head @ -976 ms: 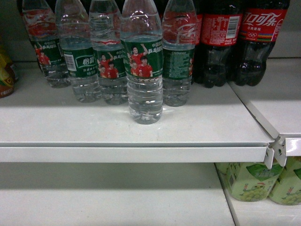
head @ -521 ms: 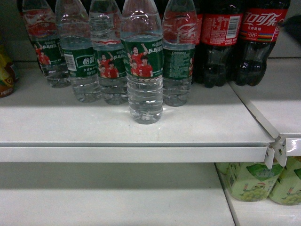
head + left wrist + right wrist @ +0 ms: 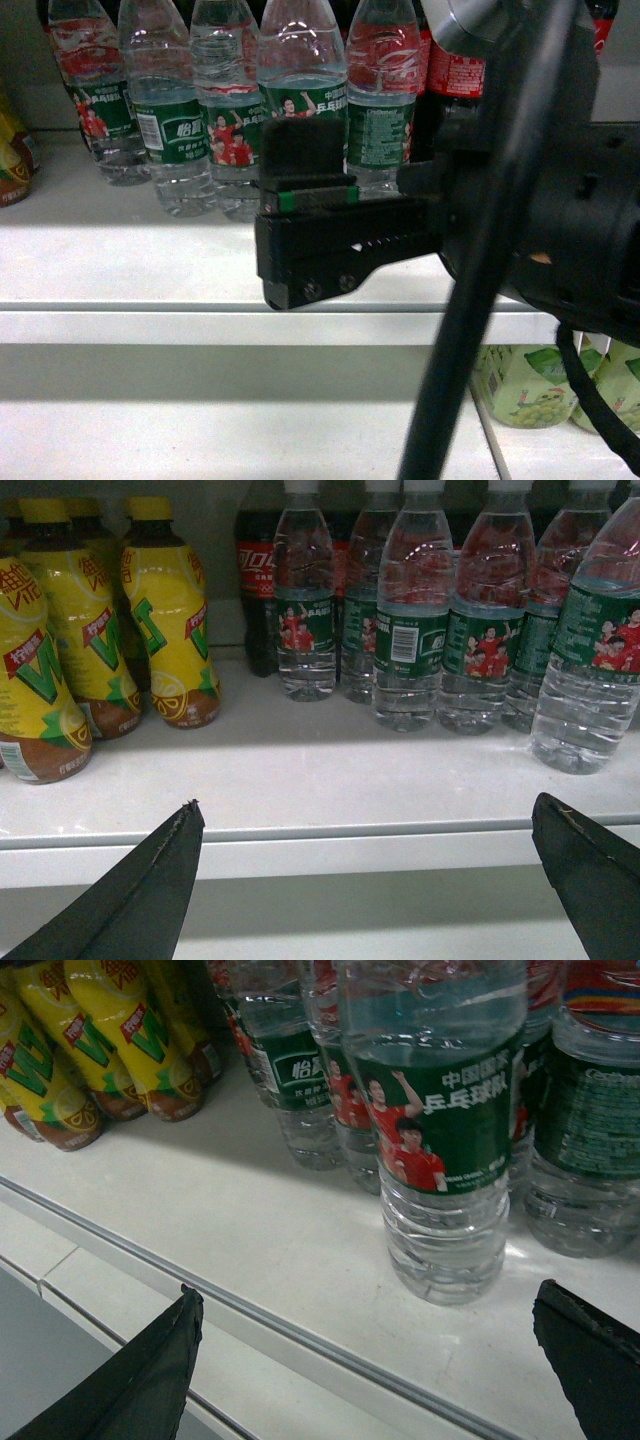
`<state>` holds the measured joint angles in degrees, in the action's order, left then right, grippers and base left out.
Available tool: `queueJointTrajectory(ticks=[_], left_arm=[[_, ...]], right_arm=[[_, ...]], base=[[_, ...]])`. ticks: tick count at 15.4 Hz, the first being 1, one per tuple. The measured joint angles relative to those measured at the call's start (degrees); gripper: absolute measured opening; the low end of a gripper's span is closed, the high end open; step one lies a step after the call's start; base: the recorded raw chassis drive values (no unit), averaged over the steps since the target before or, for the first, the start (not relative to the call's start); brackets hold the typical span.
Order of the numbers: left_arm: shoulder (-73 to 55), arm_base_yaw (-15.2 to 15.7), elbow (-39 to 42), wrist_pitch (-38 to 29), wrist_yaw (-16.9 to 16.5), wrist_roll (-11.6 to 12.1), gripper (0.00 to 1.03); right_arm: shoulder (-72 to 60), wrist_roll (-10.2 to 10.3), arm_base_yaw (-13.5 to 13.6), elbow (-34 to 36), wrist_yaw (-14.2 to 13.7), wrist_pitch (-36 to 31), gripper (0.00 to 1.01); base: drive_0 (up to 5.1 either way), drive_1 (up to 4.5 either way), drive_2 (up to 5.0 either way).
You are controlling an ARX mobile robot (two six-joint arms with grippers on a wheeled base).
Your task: Move water from second to third shelf
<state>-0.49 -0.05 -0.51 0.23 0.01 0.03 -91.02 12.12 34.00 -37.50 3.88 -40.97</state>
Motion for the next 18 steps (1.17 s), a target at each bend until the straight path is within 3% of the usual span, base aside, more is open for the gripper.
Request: queueJointTrajectory(ticks=[2,4,5,18], left_arm=[[0.00,0.00,0.00,0.00,0.00,0.00,0.98],[0.00,0.00,0.00,0.00,0.00,0.00,0.98],[0.00,0.00,0.00,0.00,0.00,0.00,0.98],[0.00,0.00,0.00,0.00,0.00,0.00,0.98]], right_arm=[[-2.43,0.98,0.24,-4.04,-0.66,1.75,0.98],[-7.78,1.31,0.87,-12.09,-7.74,6.16,0.98],[-9.16,1.33,0.87,-13.38,-8.63,6.38,0.98],[-18.34,-0.02,1.49,-24.63,-15.37,10.73,0.98]], base=[[0.0,0.00,0.0],[0.0,0.00,0.0],[0.0,0.00,0.0],[0.0,0.00,0.0]])
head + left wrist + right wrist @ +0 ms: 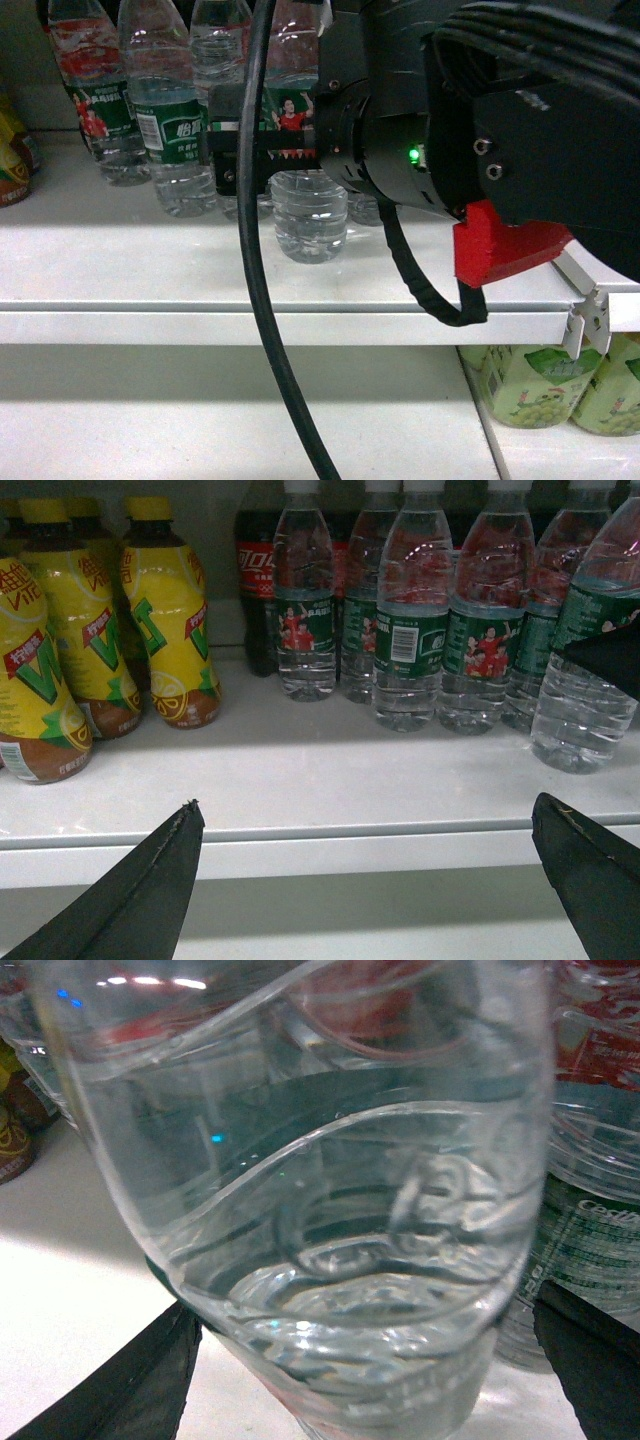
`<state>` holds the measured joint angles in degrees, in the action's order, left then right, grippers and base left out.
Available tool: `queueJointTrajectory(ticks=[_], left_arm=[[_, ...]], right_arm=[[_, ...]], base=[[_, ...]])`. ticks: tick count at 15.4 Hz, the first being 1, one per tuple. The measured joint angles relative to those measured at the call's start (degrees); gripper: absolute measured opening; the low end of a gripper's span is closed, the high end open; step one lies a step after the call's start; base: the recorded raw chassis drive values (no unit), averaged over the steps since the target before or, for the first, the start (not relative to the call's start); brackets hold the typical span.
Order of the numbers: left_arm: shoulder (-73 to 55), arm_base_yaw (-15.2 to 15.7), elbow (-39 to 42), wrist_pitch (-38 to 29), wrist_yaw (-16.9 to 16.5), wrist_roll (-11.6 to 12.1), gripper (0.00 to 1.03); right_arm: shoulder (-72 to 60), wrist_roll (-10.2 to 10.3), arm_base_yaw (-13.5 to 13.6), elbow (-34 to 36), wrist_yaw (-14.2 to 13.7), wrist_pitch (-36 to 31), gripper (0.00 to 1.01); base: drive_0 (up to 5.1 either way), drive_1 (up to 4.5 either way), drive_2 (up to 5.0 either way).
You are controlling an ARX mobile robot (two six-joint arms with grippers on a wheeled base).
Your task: Move water from second to third shelf
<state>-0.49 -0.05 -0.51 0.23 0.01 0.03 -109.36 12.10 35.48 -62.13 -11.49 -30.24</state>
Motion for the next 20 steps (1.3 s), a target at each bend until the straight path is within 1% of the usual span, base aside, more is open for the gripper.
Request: queueJointTrajectory(ticks=[1,4,5,6,8,9,10,11,12,13,14,15,17,18,20], left_arm=[[0.00,0.00,0.00,-0.02,0.00,0.00,0.98],[0.00,0.00,0.00,-0.02,0.00,0.00,0.98],[0.02,0.00,0.00,-0.02,0.00,0.00,0.98],[0.00,0.00,0.00,-0.02,0.00,0.00,0.98],[0.00,0.00,0.00,-0.02,0.00,0.00,0.98],[0.00,0.00,0.00,-0.02,0.00,0.00,0.98],[0.00,0.00,0.00,-0.02,0.02,0.00,0.98],[0.00,0.00,0.00,0.00,0.00,0.00,0.98],[0.00,0.00,0.00,-0.02,0.00,0.00,0.98],[0.00,0.00,0.00,-0.02,0.00,0.00,0.98],[0.00,0.00,0.00,-0.02,0.00,0.00,0.98],[0.00,0.00,0.00,-0.02,0.02,0.00,0.98],[0.00,0.00,0.00,-0.02,0.00,0.00,0.98],[0.00,0.00,0.00,0.00,0.00,0.00,0.98],[0.00,0.00,0.00,-0.02,0.00,0.00,0.98]], right_arm=[[-1.18,-0.48,0.24,-1.53,-1.53,1.09,0.98],[-2.45,-1.55,0.57,-3.63,-3.30,2.21,0.98],[-2.84,-2.27,0.61,-4.50,-3.91,2.10,0.95],[-3.02,-2.80,0.66,-4.72,-4.31,2.12,0.80],[-2.97,-2.95,0.92,-5.01,-4.70,3.02,0.58],[-2.49,-3.04,0.96,-4.72,-4.63,3.13,0.50],[-0.96,-2.95,1.01,-3.17,-4.52,3.21,0.43],[0.70,-2.95,1.09,-1.31,-4.28,3.23,0.41],[2.49,-2.95,1.25,0.74,-3.85,3.26,0.40],[8.92,-3.06,1.22,8.11,-1.84,3.10,0.40],[13.18,-3.15,-0.44,12.92,0.57,1.88,0.40],[15.89,-3.15,-1.18,16.09,0.31,1.16,0.40],[22.51,-3.45,-2.99,23.12,1.88,-0.02,0.40],[25.16,-3.85,-4.50,25.88,3.56,-0.72,0.40],[29.00,-4.35,-7.87,30.21,6.03,-1.49,0.40]], base=[[0.0,0.00,0.0],[0.0,0.00,0.0],[0.0,0.00,0.0],[0.0,0.00,0.0],[0.0,0.00,0.0],[0.0,0.00,0.0],[0.0,0.00,0.0],[0.0,0.00,0.0],[0.0,0.00,0.0],[0.0,0.00,0.0],[0.0,0.00,0.0],[0.0,0.00,0.0],[0.0,0.00,0.0],[0.0,0.00,0.0],[0.0,0.00,0.0]])
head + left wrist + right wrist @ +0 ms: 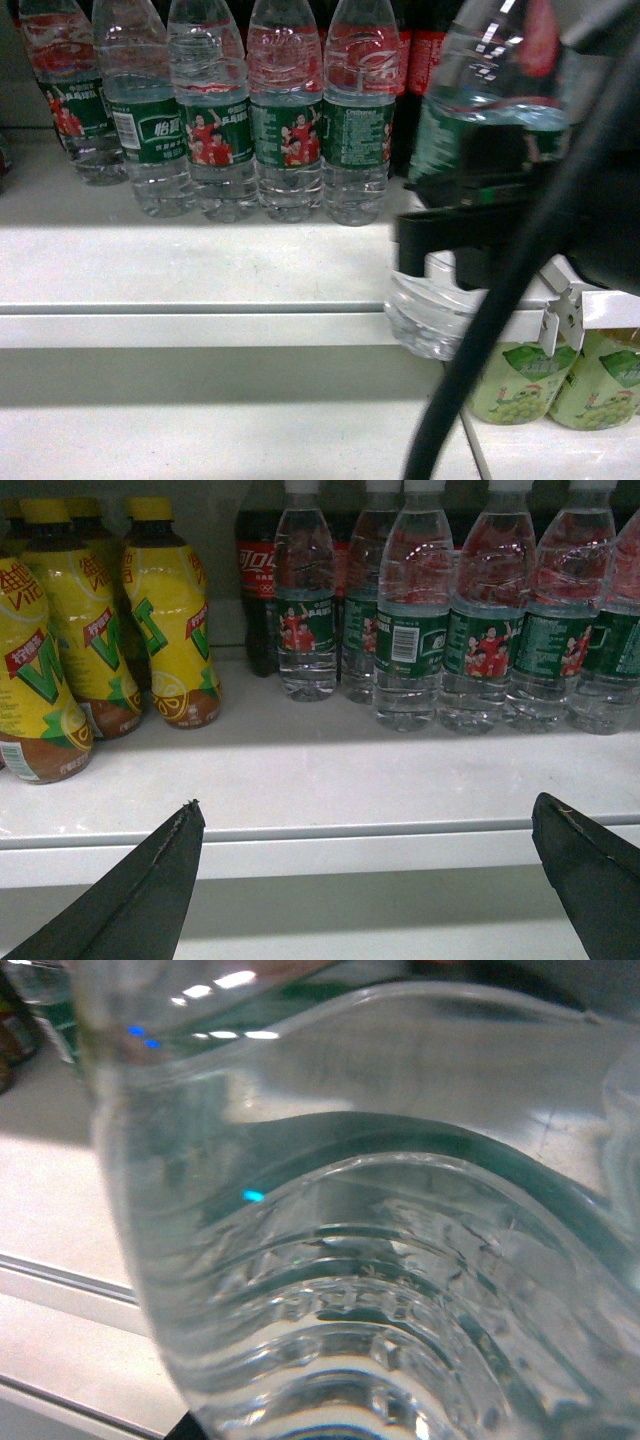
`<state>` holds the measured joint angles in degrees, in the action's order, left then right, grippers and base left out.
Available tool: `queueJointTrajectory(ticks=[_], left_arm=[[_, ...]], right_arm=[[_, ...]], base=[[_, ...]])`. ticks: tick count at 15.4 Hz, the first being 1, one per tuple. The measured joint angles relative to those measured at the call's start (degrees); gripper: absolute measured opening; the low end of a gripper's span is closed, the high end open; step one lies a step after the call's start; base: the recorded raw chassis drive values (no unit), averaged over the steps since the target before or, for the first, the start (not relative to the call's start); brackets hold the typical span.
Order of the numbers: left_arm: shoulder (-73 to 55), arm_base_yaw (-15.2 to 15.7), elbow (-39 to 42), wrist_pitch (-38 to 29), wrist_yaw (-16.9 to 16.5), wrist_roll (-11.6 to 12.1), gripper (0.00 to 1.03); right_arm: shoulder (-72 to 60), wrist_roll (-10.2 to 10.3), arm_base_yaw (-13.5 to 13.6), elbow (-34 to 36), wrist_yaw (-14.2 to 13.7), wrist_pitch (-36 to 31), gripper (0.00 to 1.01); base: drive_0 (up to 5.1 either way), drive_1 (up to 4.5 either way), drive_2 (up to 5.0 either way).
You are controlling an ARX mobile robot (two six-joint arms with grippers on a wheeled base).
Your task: Move water from second to third shelf
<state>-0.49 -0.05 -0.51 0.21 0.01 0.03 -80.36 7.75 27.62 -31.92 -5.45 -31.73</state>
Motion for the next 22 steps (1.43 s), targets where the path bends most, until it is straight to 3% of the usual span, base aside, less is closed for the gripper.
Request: queueJointTrajectory(ticks=[4,7,9,13,15,20,22], left_arm=[[0.00,0.00,0.00,0.02,0.00,0.00,0.98],[0.00,0.00,0.00,0.00,0.00,0.00,0.98],[0.00,0.00,0.00,0.00,0.00,0.00,0.98],[0.00,0.00,0.00,0.00,0.02,0.00,0.98],[0.00,0.00,0.00,0.00,0.00,0.00,0.98],[0.00,0.00,0.00,0.00,0.00,0.00,0.98],[0.00,0.00,0.00,0.00,0.02,0.00,0.98]], right_arm=[[6.43,-3.58,-11.04,7.96,2.14,-1.20,0.40],[14.49,-3.50,-18.80,12.35,6.91,2.71,0.40],[22.05,-2.80,-21.77,14.64,8.63,6.80,0.40],[40.63,-0.28,-20.68,17.66,10.25,18.62,0.40],[46.82,0.24,-17.79,17.97,8.24,20.94,0.40],[46.07,0.37,-10.86,18.62,3.32,20.24,0.40],[47.01,0.81,-10.16,18.67,2.82,21.51,0.40]], base=[[0.0,0.00,0.0],[0.0,0.00,0.0],[0.0,0.00,0.0],[0.0,0.00,0.0],[0.0,0.00,0.0],[0.0,0.00,0.0],[0.0,0.00,0.0]])
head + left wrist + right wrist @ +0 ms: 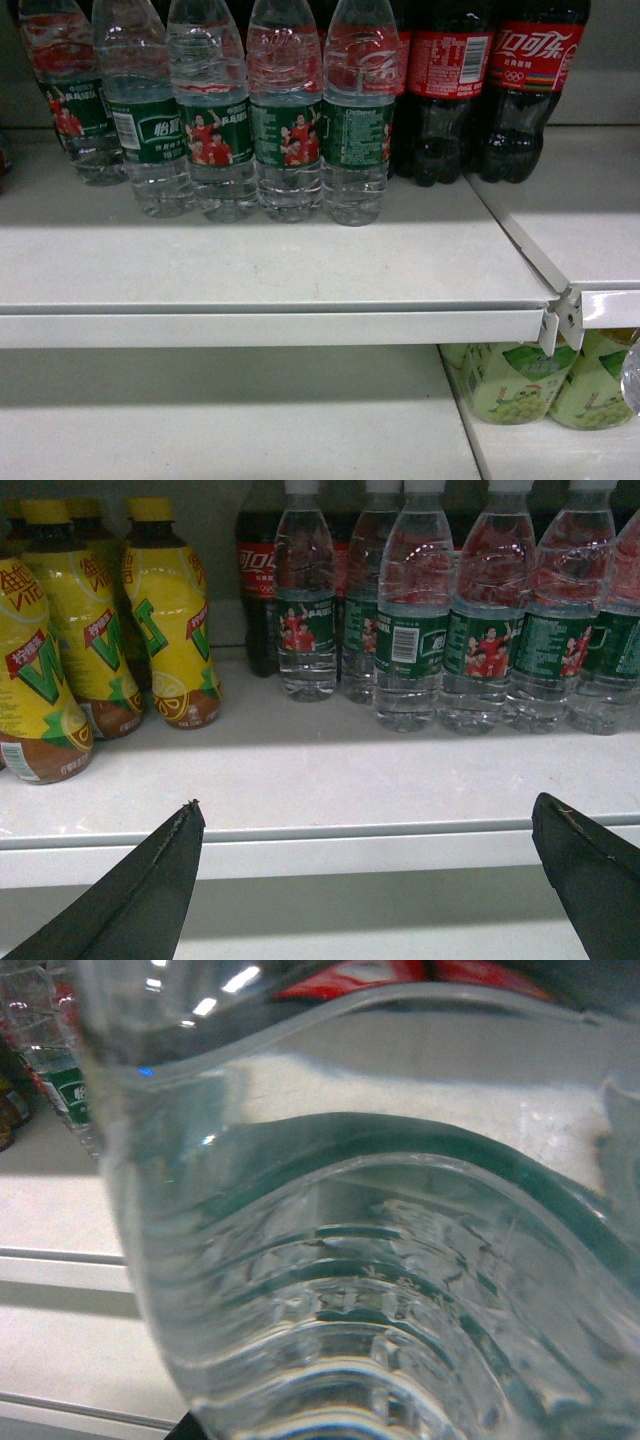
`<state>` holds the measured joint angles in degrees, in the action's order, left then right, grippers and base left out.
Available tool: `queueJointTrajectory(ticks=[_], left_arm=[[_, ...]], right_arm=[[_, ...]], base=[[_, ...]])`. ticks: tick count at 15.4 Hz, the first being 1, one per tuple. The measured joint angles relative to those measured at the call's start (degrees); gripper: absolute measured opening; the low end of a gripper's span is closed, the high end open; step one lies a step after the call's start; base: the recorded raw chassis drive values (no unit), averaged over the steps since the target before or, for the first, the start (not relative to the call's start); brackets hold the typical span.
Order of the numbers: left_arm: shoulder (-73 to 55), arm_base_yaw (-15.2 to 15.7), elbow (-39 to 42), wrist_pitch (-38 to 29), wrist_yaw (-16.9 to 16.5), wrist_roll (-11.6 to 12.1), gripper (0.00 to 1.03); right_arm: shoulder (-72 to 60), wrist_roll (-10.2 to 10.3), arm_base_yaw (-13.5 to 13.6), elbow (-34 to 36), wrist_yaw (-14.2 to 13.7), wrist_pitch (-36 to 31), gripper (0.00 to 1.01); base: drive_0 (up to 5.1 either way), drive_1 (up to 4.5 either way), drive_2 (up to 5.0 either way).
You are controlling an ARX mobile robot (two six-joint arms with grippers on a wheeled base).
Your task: Move water from second to third shelf
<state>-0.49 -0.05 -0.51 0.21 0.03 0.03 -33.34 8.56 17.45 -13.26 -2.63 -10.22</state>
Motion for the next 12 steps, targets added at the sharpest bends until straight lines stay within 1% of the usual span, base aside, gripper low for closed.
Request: queueJointTrajectory(ticks=[1,3,12], left_arm=[[0.00,0.00,0.00,0.00,-0.02,0.00,0.98],[0.00,0.00,0.00,0.00,-0.02,0.00,0.98],[0.00,0.00,0.00,0.00,-0.02,0.00,0.98]], right_arm=[[1.09,0.04,-0.96,0.35,0.35,0.90,0.40],[1.57,0.22,-1.75,0.83,-0.17,1.44,0.40],[1.57,0.42,-1.70,0.85,0.00,1.25,0.40]], base=[[0.0,0.00,0.0],[0.0,0.00,0.0],[0.0,0.00,0.0]])
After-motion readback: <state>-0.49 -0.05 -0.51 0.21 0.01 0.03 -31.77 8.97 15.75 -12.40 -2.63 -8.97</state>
